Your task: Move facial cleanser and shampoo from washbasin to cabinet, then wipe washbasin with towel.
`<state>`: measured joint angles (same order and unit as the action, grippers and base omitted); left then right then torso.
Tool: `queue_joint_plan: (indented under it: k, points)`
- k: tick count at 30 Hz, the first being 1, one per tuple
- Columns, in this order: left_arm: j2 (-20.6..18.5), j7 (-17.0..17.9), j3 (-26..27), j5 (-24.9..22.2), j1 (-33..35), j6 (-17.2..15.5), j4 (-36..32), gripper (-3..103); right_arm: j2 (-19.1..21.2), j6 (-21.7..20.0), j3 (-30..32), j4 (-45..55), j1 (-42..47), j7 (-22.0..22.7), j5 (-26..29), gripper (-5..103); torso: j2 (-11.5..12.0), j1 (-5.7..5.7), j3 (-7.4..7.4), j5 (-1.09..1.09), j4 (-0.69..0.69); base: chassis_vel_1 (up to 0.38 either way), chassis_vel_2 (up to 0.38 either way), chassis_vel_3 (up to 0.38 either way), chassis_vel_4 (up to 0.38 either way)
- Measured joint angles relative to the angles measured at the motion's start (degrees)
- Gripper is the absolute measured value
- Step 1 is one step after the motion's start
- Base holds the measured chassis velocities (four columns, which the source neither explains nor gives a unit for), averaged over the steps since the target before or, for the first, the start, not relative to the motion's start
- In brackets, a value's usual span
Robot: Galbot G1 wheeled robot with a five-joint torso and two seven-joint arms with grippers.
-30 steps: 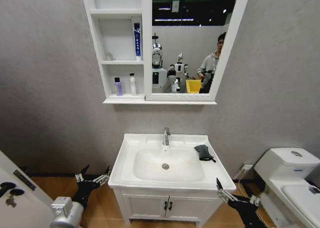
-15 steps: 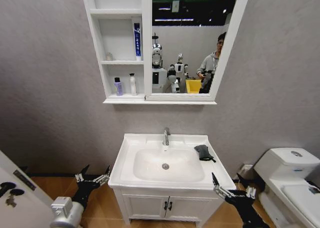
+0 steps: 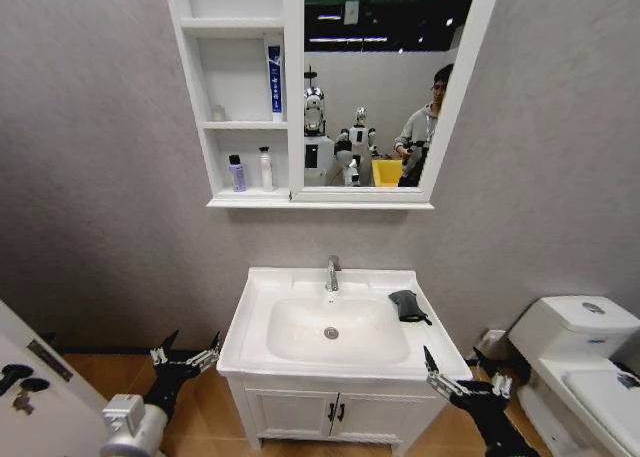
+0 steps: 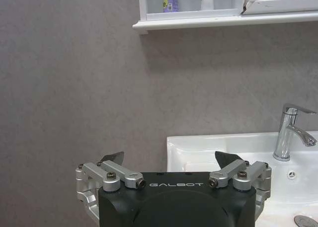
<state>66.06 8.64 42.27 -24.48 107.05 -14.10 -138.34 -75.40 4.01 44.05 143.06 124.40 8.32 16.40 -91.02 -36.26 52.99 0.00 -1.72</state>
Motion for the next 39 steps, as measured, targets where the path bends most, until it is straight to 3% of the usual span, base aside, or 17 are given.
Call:
queue_joint_plan:
  k: [15, 16, 19, 23, 24, 26, 29, 30, 32, 33, 35, 36, 38, 39]
  points:
    - [0.0, 0.0, 0.0, 0.0, 0.0, 0.0, 0.0, 100, 0.0, 0.0, 0.0, 0.0, 0.0, 0.1, 0.0, 100, 0.0, 0.03, -0.01, -0.04, 0.0, 0.196, -0.182, -0.182, 0.183]
    - [0.0, 0.0, 0.0, 0.0, 0.0, 0.0, 0.0, 100, 0.0, -0.1, 0.0, -0.1, 0.0, 0.1, 0.0, 100, 0.0, 0.04, 0.0, 0.05, -0.01, 0.251, -0.279, -0.28, 0.283]
    - [0.0, 0.0, 0.0, 0.0, 0.0, 0.0, 0.0, 100, 0.0, -0.1, 0.0, -0.1, 0.0, 0.1, 0.0, 100, 0.0, 0.03, -0.01, -0.03, -0.02, 0.27, -0.322, -0.287, 0.297]
    - [0.0, 0.0, 0.0, 0.0, 0.0, 0.0, 0.0, 100, 0.0, -0.1, 0.0, -0.1, 0.0, 0.1, 0.0, 100, 0.0, 0.03, 0.0, 0.07, 0.0, 0.365, -0.341, -0.352, 0.324]
    - [0.0, 0.0, 0.0, 0.0, 0.0, 0.0, 0.0, 100, 0.0, -0.1, 0.0, -0.1, 0.0, 0.1, 0.0, 100, 0.0, 0.04, -0.01, -0.04, -0.01, 0.379, -0.351, -0.386, 0.335]
    - [0.0, 0.0, 0.0, 0.0, 0.0, 0.0, 0.0, 100, 0.0, -0.1, 0.0, -0.1, 0.0, 0.1, 0.0, 100, 0.0, 0.03, 0.0, -0.05, -0.01, 0.372, -0.351, -0.386, 0.329]
    - [0.0, 0.0, 0.0, 0.0, 0.0, 0.0, 0.0, 100, 0.0, -0.1, 0.0, -0.1, 0.0, 0.1, 0.0, 100, 0.0, 0.05, -0.01, 0.09, -0.01, 0.431, -0.324, -0.4, 0.307]
    - [0.0, 0.0, 0.0, 0.0, 0.0, 0.0, 0.0, 100, 0.0, -0.1, 0.0, -0.1, 0.0, 0.1, 0.0, 100, 0.0, 0.05, -0.02, -0.06, 0.0, 0.401, -0.325, -0.429, 0.316]
    - [0.0, 0.0, 0.0, 0.0, 0.0, 0.0, 0.0, 100, 0.0, -0.1, 0.0, -0.1, 0.0, 0.1, 0.0, 100, 0.0, 0.04, -0.01, -0.06, -0.01, 0.419, -0.322, -0.429, 0.307]
    - [0.0, 0.0, 0.0, 0.0, 0.0, 0.0, 0.0, 100, 0.0, -0.1, 0.0, -0.1, 0.0, 0.1, 0.0, 100, 0.0, 0.05, -0.01, 0.06, 0.01, 0.399, -0.281, -0.425, 0.299]
    - [0.0, 0.0, 0.0, 0.0, 0.0, 0.0, 0.0, 100, 0.0, -0.1, 0.0, -0.1, 0.0, 0.1, 0.0, 100, 0.0, 0.04, -0.01, 0.09, 0.0, 0.399, -0.334, -0.401, 0.29]
    - [0.0, 0.0, 0.0, 0.0, 0.0, 0.0, 0.0, 100, 0.0, -0.1, 0.0, -0.1, 0.0, 0.1, 0.0, 100, 0.0, 0.04, -0.02, -0.12, -0.01, 0.381, -0.334, -0.401, 0.319]
    - [0.0, 0.0, 0.0, 0.0, 0.0, 0.0, 0.0, 100, 0.0, -0.1, 0.0, 0.0, 0.0, 0.1, 0.0, 100, 0.0, 0.04, -0.02, -0.11, -0.02, 0.381, -0.281, -0.37, 0.319]
    - [0.0, 0.0, 0.0, 0.0, 0.0, 0.0, 0.0, 100, 0.0, -0.1, 0.0, -0.1, 0.0, 0.1, 0.0, 100, 0.0, 0.05, -0.01, 0.06, -0.01, 0.407, -0.281, -0.405, 0.28]
